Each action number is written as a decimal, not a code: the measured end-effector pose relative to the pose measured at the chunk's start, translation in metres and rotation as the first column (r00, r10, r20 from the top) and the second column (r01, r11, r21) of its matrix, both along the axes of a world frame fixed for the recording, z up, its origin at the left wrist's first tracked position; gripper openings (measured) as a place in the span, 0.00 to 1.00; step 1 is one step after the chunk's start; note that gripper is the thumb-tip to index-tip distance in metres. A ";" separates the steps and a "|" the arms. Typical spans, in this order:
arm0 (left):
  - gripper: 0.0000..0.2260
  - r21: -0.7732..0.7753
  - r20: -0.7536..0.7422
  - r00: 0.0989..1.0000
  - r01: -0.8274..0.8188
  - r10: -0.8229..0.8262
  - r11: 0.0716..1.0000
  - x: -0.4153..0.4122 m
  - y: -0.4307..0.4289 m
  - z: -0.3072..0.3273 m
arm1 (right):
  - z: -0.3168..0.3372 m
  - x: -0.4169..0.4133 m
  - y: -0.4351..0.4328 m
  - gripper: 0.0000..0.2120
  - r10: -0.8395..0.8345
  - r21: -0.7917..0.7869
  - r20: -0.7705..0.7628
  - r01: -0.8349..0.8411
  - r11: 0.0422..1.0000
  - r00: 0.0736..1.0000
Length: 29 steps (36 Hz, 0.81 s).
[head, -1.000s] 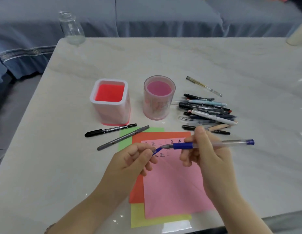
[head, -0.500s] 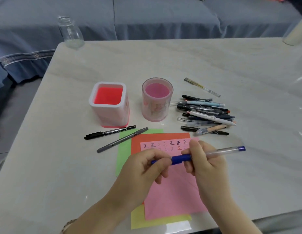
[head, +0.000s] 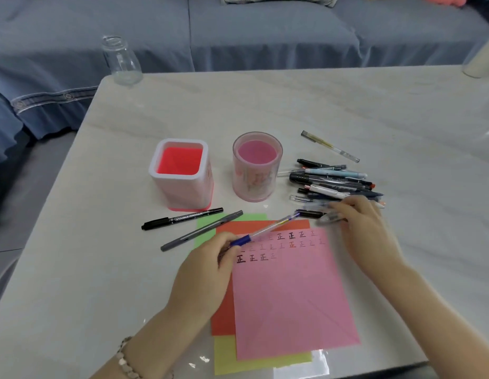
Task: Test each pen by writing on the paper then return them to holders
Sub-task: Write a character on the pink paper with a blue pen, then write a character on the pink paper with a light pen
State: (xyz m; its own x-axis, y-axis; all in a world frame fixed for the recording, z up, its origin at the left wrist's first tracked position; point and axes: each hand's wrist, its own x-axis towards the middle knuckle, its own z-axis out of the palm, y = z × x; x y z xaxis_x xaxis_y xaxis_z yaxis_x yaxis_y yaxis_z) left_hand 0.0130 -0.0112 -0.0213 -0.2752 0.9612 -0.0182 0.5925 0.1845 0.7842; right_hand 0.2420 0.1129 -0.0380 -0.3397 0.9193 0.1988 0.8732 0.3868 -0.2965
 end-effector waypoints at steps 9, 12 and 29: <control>0.11 0.179 -0.379 0.908 -0.118 0.179 0.977 -0.061 0.000 -0.022 | -0.002 -0.001 0.013 0.08 0.035 0.176 0.093 -0.051 0.983 0.995; 0.09 0.125 -0.497 0.851 -0.122 0.168 0.985 -0.077 0.007 -0.026 | 0.013 -0.013 0.002 0.12 0.123 0.212 -0.014 -0.118 0.970 0.992; 0.23 0.217 -0.204 0.941 0.314 -0.271 0.924 0.006 0.000 0.005 | 0.029 -0.076 -0.042 0.06 0.650 0.149 -0.161 -0.632 0.760 0.743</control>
